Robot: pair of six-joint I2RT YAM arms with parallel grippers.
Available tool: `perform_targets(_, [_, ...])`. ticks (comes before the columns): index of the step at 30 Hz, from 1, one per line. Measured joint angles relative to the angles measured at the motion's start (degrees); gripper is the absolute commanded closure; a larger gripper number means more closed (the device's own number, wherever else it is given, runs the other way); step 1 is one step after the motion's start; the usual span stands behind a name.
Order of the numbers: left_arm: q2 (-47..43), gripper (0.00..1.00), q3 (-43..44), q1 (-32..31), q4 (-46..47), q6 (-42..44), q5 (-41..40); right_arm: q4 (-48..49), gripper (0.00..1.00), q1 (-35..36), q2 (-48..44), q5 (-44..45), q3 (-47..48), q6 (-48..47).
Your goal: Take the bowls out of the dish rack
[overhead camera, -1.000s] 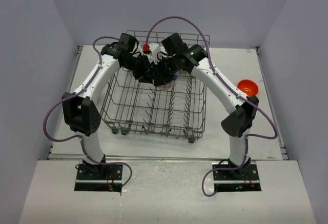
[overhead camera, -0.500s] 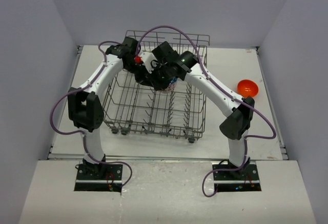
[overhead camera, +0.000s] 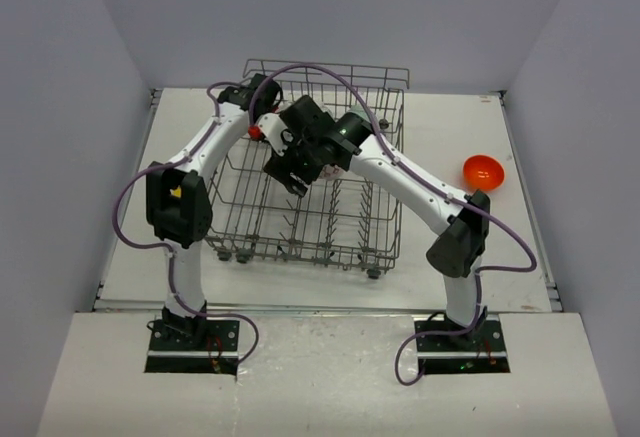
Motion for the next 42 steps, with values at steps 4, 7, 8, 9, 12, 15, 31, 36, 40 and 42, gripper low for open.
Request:
perform_targets(4, [0.0,1.0,0.0,0.0,1.2,-0.5,0.3,-0.3,0.12,0.8,0.0,2.1,0.3,1.2])
perform_targets(7, [0.0,1.0,0.1,0.0,3.0,-1.6,1.4,-1.4,0.08,1.0,0.0,3.7,2.1,2.9])
perform_targets(8, [0.0,1.0,0.2,0.0,3.7,-1.9,1.7,-1.7,0.07,1.0,0.0,4.3,3.1,3.5])
perform_targets(9, [0.0,1.0,0.3,0.0,4.3,-2.4,2.0,-2.0,0.03,1.1,-0.1,5.2,4.5,4.3])
perform_targets(12, [-0.1,1.0,0.3,0.0,5.7,-3.0,2.4,-1.5,0.01,1.1,-1.6,9.2,6.8,5.6])
perform_targets(15, [-0.8,1.0,0.2,0.1,6.2,-3.4,2.2,-1.0,0.01,0.2,-5.3,13.2,6.9,6.6])
perform_targets(31, [-18.6,1.0,-0.6,20.4,3.1,2.3,-16.3,2.7,0.01,-14.3,-24.2,10.9,-6.6,21.0])
perform_targets(36, [-24.7,1.0,-1.4,29.9,1.1,5.4,-23.5,2.6,0.01,-14.2,-24.0,7.4,-10.7,22.9])
perform_targets(40, [-30.2,1.0,-4.8,32.1,1.0,5.1,-28.8,2.7,0.01,-14.2,-23.9,5.6,-11.3,24.1])
perform_targets(42, [-33.0,1.0,-7.5,32.9,0.8,4.9,-31.1,2.8,0.01,-14.3,-23.9,4.7,-11.3,24.5])
